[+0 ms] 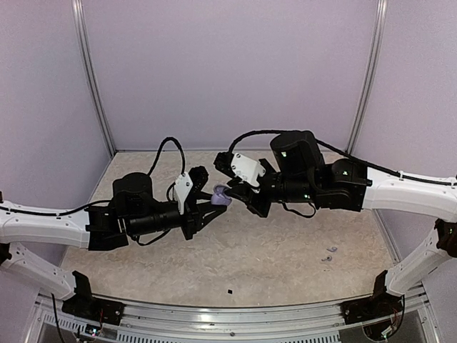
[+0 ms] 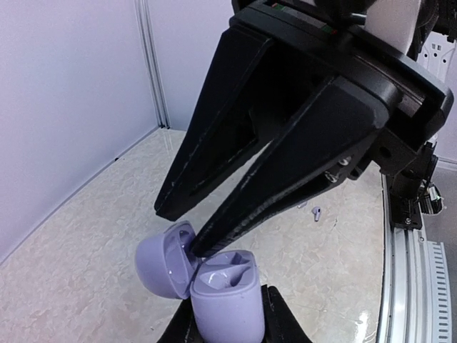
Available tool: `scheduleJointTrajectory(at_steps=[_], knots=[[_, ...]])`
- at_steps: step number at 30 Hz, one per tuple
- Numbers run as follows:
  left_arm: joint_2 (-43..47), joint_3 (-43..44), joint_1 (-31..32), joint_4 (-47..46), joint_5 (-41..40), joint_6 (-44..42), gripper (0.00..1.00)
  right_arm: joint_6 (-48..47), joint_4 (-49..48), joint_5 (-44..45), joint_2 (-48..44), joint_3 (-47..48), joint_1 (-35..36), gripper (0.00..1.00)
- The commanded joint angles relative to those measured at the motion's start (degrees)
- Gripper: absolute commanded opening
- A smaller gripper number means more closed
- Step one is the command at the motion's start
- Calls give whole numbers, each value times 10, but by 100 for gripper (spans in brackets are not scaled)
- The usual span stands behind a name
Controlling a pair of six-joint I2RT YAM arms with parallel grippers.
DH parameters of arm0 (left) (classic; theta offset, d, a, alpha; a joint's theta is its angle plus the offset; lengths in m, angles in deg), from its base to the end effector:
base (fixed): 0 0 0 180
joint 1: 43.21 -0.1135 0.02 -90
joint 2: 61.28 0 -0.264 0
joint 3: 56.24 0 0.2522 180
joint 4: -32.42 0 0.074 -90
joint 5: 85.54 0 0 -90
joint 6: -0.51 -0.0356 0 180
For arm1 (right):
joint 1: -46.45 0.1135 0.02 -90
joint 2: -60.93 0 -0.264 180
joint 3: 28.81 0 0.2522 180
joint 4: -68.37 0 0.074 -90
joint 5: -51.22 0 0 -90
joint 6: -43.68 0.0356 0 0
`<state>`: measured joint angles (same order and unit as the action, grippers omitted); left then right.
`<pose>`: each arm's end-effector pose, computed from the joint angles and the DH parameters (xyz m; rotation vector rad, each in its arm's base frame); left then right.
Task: Insert the wireless bluetooth earbuds into the charging case
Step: Pass from the right arm to the left, then pass from the left arm to the right
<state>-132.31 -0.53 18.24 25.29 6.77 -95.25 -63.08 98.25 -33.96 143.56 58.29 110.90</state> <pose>0.1354 -0.2518 0.2809 1.0067 1.4590 -0.7488 0.1478 0.3023 0.3480 -1.2866 1.5842 0.4428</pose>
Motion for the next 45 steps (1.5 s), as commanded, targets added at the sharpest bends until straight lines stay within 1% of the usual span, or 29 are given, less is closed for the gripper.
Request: scheduleJointTrajectory(at_steps=[1,3,7,9,13,15,19,22,24,27,29,31,35,37,40,43,45], knots=[[23,-22,-13,-62,7,3,13,4,9,-18,-6,10,8,27],[24,-29,-18,-70,17,6,11,7,4,-28,-14,6,7,34],[31,-56,-34,-109,47,10,7,18,-10,-43,-37,-9,7,42],[39,-85,-41,-161,83,6,6,29,-24,-47,-58,-22,6,46],[48,-136,-54,-248,128,-3,3,56,-36,-119,-94,-51,-12,54],[49,-155,-56,-292,154,-14,1,84,-50,-154,-120,-72,-34,57],[50,-191,-57,-365,190,-44,1,149,-53,-214,-151,-110,-90,58],[44,-193,-57,-373,207,-60,0,204,-30,-231,-161,-131,-126,58],[42,-194,-57,-378,222,-66,0,233,5,-229,-161,-139,-151,56],[38,-195,-56,-380,235,-73,0,255,39,-252,-172,-160,-180,54],[33,-196,-56,-380,242,-77,0,257,17,-290,-192,-177,-181,53],[24,-197,-56,-393,253,-72,0,258,-26,-336,-198,-185,-180,52],[13,-192,-54,-402,274,-65,0,254,-98,-427,-164,-165,-176,47],[12,-193,-53,-403,276,-62,0,238,-124,-432,-154,-151,-159,47],[12,-199,-50,-434,282,-44,0,218,-158,-453,-135,-138,-138,44],[5,-198,-43,-451,279,-42,0,232,-235,-474,-106,-141,-124,44],[-2,-191,-37,-452,277,-47,0,238,-275,-478,-87,-139,-113,47]])
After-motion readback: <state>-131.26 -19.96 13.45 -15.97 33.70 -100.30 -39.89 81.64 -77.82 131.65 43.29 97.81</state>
